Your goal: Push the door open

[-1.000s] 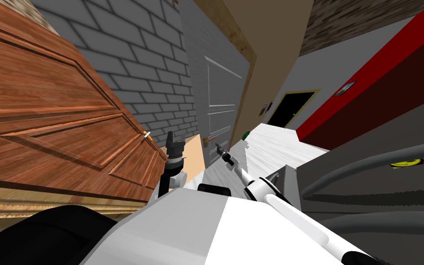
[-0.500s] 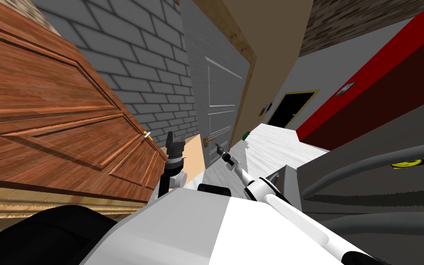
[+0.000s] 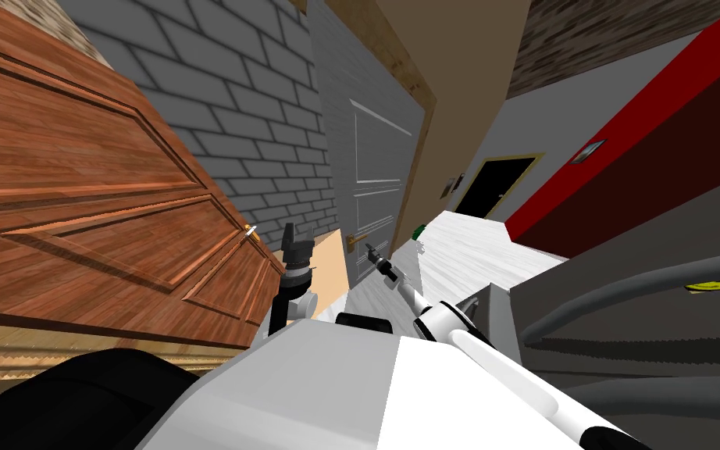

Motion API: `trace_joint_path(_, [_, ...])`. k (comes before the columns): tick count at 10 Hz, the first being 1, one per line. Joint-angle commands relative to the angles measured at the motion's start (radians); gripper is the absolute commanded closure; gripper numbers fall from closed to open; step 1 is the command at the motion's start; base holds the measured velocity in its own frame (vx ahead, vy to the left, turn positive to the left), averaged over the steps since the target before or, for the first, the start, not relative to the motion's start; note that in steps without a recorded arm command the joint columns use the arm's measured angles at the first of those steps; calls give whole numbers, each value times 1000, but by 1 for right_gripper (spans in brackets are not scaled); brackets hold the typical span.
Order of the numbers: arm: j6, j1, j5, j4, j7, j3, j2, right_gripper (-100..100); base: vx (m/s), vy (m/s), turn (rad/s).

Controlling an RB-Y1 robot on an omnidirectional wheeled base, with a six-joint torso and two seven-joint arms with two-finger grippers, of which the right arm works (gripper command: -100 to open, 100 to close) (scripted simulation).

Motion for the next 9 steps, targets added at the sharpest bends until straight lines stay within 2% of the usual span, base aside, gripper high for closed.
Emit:
trace_joint_path(1, [6, 0, -3, -1, 7, -4, 3, -100, 180, 85, 42])
trace_joint_path(6, [21, -3, -14, 5, 31, -18, 18, -100, 174, 132, 41])
trace_joint_path(7, [19, -3, -13, 6, 28, -17, 16, -100, 75, 60, 2])
trace_joint_path(8, [19, -3, -13, 6, 28, -17, 16, 100, -10, -6, -3])
trace_joint_path(9, [19, -3, -13, 6, 28, -17, 16, 100, -21, -22, 15])
